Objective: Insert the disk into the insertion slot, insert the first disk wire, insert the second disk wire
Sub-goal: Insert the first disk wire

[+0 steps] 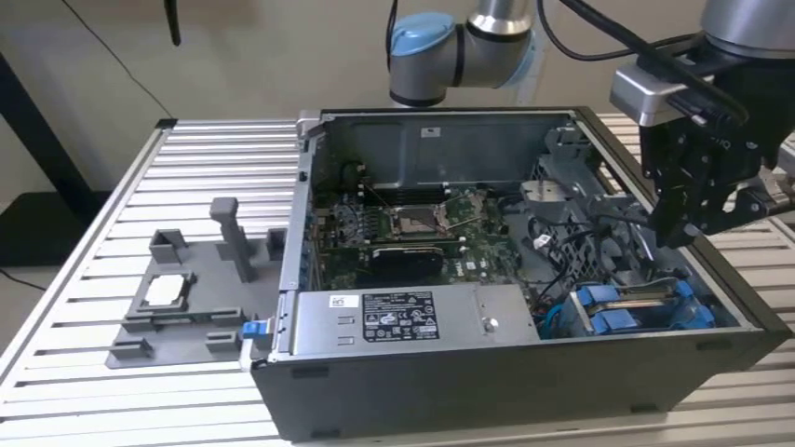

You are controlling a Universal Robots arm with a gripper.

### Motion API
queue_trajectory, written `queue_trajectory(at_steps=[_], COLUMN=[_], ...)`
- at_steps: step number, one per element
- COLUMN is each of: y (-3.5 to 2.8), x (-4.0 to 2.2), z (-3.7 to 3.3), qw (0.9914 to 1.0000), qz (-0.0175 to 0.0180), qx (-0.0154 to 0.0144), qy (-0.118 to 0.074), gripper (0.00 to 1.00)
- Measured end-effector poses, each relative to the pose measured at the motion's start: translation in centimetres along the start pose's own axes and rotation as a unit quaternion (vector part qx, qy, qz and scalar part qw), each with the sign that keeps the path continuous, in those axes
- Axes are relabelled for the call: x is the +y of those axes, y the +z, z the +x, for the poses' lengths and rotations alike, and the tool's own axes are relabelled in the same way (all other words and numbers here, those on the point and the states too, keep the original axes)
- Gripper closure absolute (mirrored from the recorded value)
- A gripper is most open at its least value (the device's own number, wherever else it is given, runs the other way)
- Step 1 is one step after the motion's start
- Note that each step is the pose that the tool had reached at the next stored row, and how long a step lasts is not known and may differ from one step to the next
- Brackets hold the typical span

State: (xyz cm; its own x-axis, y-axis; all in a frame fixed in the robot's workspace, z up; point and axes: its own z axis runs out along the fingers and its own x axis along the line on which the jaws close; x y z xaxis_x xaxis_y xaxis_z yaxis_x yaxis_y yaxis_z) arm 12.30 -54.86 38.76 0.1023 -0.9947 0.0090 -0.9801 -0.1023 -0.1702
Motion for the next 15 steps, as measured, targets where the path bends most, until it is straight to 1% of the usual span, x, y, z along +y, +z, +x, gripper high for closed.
queue_trajectory(at_steps=[1, 3, 4, 14, 15], y=[-0.01, -0.01, -0.01, -0.01, 0.01], x=[0.00, -0.01, -0.01, -0.01, -0.02], z=[-0.01, -0.06, -0.06, -0.06, -0.06], qw=[1.00000, 0.99999, 0.99999, 0.99999, 0.99998], qz=[-0.0001, -0.0004, -0.0004, -0.0007, -0.0037], qx=[0.0013, 0.0038, 0.0042, 0.0044, 0.0041], qy=[0.000, -0.001, -0.001, -0.001, -0.001], gripper=[0.68, 0.80, 0.81, 0.81, 0.81])
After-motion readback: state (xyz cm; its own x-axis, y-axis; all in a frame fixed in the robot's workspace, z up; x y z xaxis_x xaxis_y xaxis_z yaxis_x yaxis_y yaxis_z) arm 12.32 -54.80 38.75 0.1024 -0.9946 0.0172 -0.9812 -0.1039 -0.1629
